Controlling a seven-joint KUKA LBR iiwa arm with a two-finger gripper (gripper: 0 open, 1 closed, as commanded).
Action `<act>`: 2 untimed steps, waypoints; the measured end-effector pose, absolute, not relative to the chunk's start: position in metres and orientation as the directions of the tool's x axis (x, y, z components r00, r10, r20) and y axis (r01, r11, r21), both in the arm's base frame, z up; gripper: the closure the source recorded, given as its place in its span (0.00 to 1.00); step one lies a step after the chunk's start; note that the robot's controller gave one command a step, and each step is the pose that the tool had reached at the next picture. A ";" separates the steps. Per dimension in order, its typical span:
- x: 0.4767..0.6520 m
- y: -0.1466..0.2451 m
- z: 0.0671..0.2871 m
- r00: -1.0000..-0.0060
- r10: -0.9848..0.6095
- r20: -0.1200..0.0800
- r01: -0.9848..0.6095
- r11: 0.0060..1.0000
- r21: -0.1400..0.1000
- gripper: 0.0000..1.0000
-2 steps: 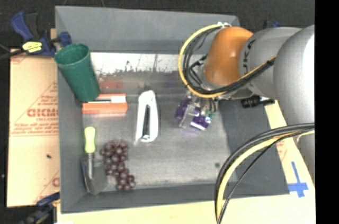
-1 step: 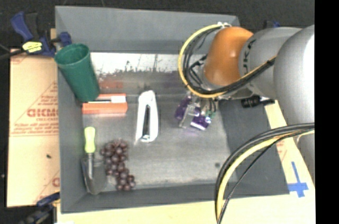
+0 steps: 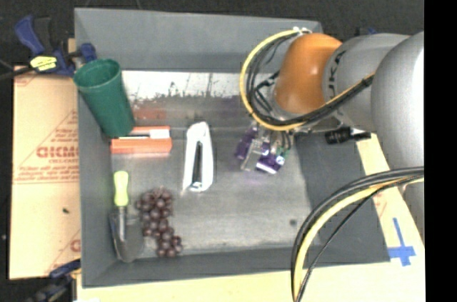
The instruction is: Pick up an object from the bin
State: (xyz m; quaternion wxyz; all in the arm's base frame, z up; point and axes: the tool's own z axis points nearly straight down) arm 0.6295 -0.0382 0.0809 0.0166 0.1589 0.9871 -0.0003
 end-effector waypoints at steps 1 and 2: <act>0.634 -0.041 0.081 -0.943 0.331 -0.036 0.331 0.943 0.006 1.00; 0.626 -0.041 0.182 -0.951 0.308 -0.031 0.308 0.951 0.004 1.00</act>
Offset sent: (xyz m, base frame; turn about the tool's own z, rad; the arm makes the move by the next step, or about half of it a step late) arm -0.0083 -0.0018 0.1645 -0.0263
